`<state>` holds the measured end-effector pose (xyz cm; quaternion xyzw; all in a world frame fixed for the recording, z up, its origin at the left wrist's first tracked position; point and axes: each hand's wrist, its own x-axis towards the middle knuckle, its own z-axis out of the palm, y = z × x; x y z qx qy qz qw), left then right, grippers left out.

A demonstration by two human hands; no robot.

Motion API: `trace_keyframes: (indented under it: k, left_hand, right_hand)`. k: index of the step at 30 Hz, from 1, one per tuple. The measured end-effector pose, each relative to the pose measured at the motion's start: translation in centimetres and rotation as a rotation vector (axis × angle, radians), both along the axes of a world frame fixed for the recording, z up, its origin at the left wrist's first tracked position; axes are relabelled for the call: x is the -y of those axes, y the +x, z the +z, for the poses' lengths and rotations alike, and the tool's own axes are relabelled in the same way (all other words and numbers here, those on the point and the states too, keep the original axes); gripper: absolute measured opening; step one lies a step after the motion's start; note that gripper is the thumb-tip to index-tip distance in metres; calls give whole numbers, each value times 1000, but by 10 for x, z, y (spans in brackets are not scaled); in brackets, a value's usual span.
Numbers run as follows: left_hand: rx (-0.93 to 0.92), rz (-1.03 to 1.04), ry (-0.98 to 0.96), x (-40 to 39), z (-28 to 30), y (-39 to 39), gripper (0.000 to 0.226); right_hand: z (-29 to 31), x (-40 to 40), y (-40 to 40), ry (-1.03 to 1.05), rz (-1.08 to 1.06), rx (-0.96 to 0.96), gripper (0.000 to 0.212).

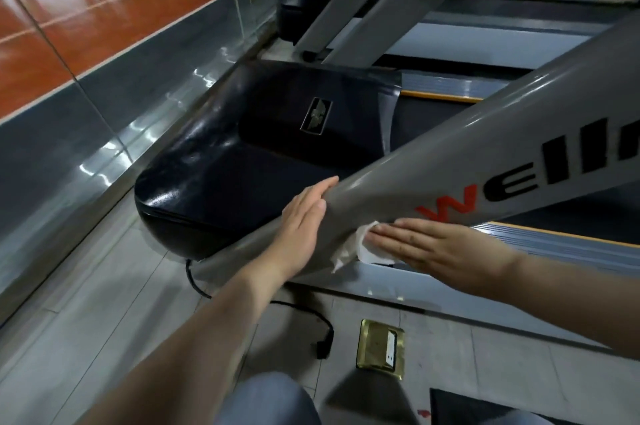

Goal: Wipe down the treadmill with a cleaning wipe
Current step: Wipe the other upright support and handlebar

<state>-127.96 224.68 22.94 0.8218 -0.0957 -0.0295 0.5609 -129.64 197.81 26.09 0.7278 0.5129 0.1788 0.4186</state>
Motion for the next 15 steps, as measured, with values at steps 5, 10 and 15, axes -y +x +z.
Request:
trace_keyframes:
  k: [5,10,15]
  left_hand:
    - [36,109,-83,5,-6,1,41]
    - [7,148,-105,9,-4,-3,41]
    - [8,136,-112,10,-2,-2,42]
  right_hand:
    - [30,-16,6,133,38,-2,58]
    - [59,-16,1,328,69,-28,47]
    - [49,5,-4,341,114,-64,40]
